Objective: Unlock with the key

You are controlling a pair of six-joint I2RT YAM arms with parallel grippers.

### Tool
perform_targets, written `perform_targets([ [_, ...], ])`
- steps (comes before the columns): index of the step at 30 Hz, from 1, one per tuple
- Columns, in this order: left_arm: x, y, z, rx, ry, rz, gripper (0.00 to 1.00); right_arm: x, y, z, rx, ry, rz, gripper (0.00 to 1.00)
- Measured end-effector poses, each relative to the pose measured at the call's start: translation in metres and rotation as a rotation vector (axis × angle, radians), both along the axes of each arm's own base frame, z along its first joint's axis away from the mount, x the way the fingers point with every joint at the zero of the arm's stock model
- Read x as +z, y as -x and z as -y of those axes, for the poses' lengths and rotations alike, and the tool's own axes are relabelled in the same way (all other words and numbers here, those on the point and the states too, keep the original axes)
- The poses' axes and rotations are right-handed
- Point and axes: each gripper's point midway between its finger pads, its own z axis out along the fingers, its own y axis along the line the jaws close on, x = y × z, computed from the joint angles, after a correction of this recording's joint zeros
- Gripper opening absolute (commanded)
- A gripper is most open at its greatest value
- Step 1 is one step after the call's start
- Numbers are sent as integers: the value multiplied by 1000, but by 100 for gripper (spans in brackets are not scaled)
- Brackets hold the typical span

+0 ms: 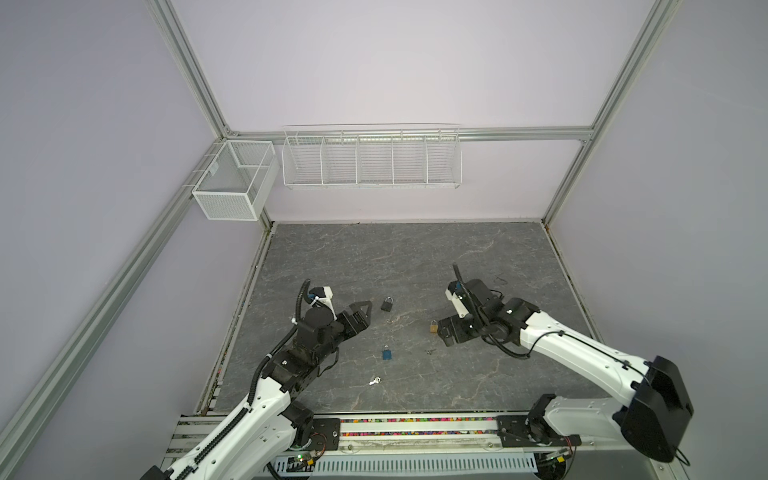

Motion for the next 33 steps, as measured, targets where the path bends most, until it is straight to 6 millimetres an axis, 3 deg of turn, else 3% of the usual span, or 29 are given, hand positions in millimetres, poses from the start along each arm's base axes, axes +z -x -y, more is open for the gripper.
perform_targets([
  [5,-4,6,17,-37,15,-20,99,-26,17,-27,129,104,-51,82],
  [11,-9,5,16,-22,17,-36,99,-48,32,-41,220,186,-86,72],
  [16,-12,5,14,-12,7,-41,99,-59,32,-52,258,230,-89,62],
  [26,-24,8,10,-10,-33,-81,99,-77,27,-54,288,302,-89,42],
  [33,-39,8,11,-11,-69,-127,99,-83,27,-53,294,324,-95,36],
])
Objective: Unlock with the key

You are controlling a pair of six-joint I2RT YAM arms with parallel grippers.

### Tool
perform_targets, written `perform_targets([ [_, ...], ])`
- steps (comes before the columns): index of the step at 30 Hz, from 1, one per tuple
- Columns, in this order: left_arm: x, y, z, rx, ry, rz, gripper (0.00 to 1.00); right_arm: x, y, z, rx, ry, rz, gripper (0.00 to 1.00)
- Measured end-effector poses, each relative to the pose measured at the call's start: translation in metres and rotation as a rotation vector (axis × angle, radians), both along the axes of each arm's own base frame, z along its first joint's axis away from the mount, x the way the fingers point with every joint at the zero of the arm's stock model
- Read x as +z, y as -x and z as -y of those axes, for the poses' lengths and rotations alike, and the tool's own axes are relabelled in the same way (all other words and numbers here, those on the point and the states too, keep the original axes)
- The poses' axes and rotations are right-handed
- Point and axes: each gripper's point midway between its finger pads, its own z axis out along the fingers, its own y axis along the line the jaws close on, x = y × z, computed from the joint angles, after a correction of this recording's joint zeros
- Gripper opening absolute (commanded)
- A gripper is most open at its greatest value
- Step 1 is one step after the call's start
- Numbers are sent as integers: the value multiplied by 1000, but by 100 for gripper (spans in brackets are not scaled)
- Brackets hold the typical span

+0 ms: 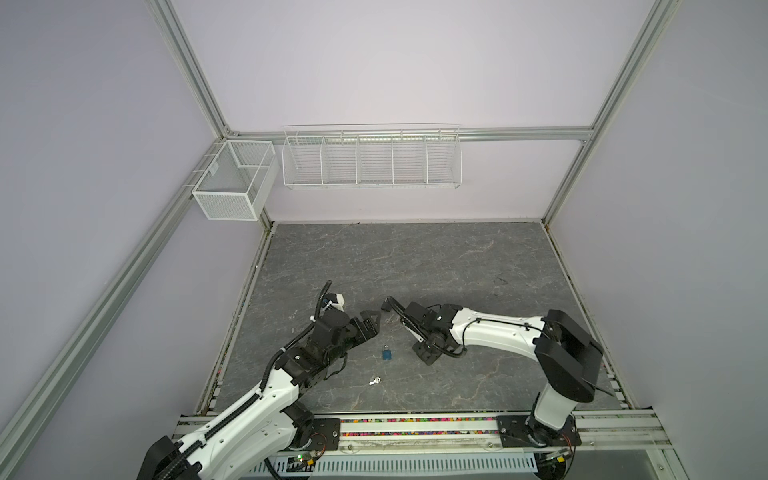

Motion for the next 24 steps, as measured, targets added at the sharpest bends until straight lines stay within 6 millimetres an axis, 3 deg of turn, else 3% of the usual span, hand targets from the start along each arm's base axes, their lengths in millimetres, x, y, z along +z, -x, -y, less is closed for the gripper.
perform_targets([
  [24,-14,-1,2,-5,-27,-40,99,-14,-4,0,18,37,0,14],
])
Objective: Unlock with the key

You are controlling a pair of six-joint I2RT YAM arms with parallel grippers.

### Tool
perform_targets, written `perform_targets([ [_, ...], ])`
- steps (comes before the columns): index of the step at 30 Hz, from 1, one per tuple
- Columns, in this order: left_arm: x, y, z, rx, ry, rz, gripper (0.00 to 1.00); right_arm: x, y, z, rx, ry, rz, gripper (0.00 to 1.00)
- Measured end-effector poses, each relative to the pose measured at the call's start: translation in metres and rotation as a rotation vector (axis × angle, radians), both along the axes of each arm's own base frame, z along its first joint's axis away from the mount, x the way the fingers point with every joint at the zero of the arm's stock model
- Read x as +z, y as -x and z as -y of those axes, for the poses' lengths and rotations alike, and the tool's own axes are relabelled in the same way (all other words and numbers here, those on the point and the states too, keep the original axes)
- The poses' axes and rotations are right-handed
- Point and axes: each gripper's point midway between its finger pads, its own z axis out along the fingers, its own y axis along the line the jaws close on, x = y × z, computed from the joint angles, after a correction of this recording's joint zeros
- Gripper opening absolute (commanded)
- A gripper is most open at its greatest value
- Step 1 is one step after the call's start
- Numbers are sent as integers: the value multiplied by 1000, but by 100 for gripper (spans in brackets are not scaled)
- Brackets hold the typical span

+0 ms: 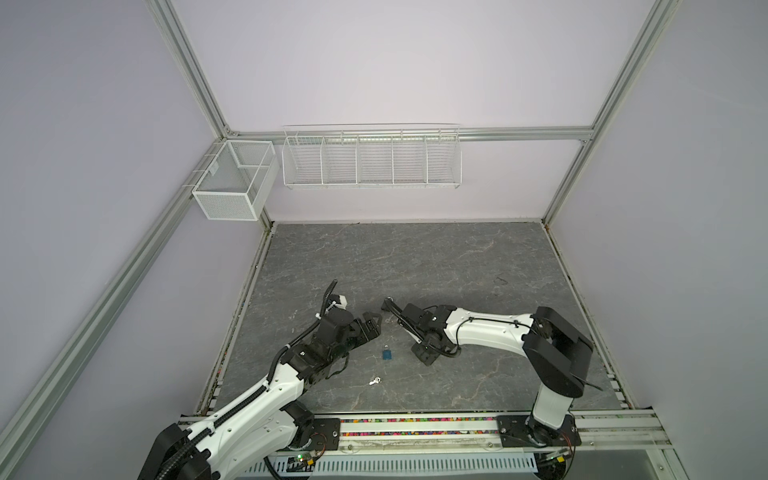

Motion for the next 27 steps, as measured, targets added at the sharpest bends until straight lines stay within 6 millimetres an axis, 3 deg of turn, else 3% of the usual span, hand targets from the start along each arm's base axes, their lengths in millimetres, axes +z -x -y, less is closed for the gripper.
perform_targets([
  [5,0,0,0,2,3,-2,99,0,0,0,3,-1,1,7],
  [14,10,2,0,11,45,8,99,9,-3,-7,30,-42,24,7],
  [20,25,9,1,1,101,18,99,51,-4,-17,98,-177,95,6],
  [27,59,19,2,-30,177,53,100,101,0,-33,219,-336,166,6],
])
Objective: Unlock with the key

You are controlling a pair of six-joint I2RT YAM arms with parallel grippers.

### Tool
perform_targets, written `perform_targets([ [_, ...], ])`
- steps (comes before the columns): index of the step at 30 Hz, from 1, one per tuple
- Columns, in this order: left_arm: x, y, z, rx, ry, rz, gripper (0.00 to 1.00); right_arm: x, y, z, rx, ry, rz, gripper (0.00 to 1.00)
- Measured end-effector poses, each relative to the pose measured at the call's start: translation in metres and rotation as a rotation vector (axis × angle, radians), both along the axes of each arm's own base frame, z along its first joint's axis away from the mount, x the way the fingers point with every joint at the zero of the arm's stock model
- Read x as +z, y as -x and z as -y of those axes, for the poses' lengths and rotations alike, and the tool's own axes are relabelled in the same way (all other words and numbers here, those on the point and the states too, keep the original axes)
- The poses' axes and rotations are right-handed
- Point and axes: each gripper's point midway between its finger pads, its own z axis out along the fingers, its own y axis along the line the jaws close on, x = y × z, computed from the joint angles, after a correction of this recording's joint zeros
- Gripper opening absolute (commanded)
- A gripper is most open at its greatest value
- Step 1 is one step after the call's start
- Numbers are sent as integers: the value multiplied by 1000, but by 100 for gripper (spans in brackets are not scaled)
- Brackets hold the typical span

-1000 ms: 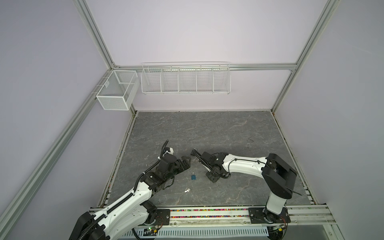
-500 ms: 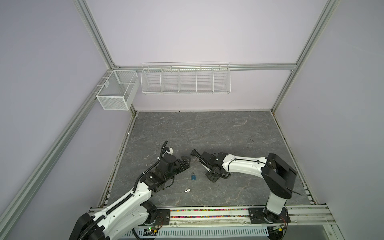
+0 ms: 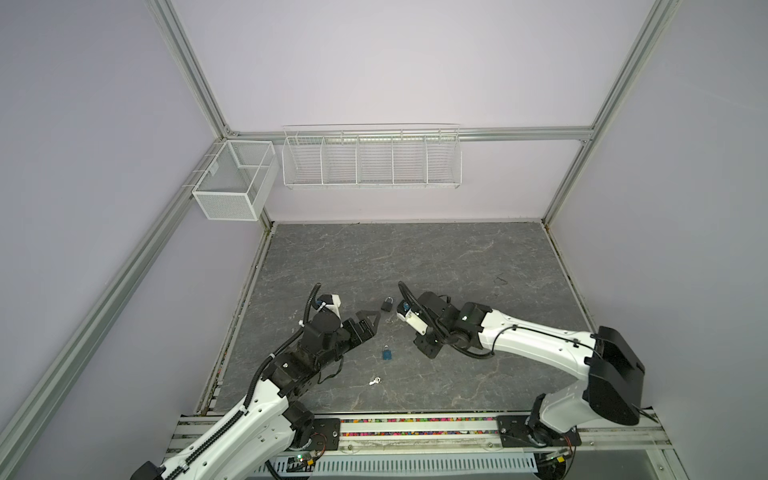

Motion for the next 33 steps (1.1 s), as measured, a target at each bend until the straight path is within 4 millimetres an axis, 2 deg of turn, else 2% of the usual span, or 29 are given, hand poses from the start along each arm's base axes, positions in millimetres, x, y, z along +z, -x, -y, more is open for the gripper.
perform_targets([
  [7,42,-4,6,-50,74,17,97,57,11,-12,177,-155,111,6],
  [13,58,-7,21,-129,107,-20,90,91,20,-19,352,-216,233,6],
  [17,61,-7,34,-190,124,-54,85,105,20,-25,437,-218,304,6],
  [25,53,-6,55,-268,182,-156,77,135,17,-35,538,-227,426,6],
  [33,56,-6,78,-288,269,-216,69,145,17,-45,603,-215,480,6],
])
